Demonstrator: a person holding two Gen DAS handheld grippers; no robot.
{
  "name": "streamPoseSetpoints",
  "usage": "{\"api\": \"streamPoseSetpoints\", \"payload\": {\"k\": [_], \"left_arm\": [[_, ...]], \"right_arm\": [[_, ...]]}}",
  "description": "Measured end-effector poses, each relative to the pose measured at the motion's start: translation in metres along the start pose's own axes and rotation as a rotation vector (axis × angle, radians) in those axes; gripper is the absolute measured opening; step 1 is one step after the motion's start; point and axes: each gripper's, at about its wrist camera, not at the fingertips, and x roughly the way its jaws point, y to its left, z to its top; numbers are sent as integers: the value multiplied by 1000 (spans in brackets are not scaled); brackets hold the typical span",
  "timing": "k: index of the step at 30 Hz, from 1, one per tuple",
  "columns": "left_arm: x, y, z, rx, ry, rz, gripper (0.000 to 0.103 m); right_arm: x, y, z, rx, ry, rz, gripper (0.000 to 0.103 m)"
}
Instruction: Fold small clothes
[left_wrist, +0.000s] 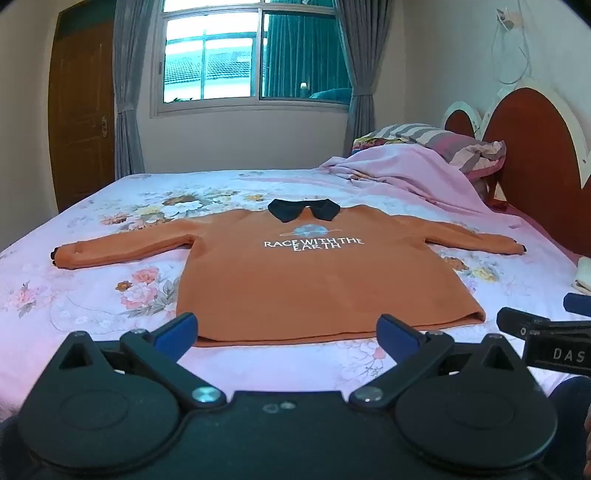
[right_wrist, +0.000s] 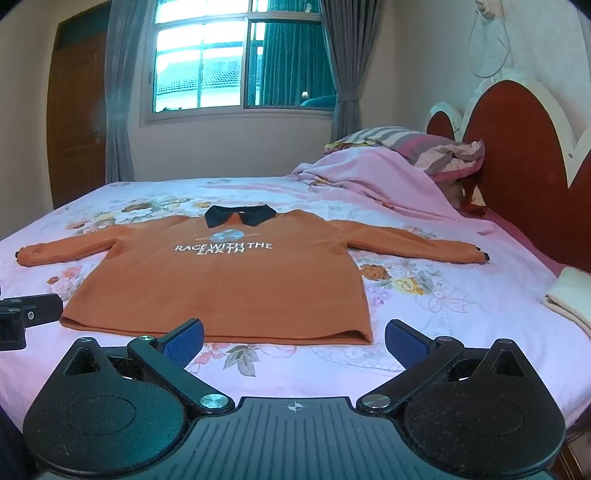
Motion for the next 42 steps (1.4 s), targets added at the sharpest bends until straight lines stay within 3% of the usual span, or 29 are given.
{"api": "streamPoseSetpoints", "payload": {"k": [42], "left_arm": [[-1, -1, 2, 17, -7, 4, 102]], "right_arm": [[-6, 2, 6, -7, -2, -1, 103]]}}
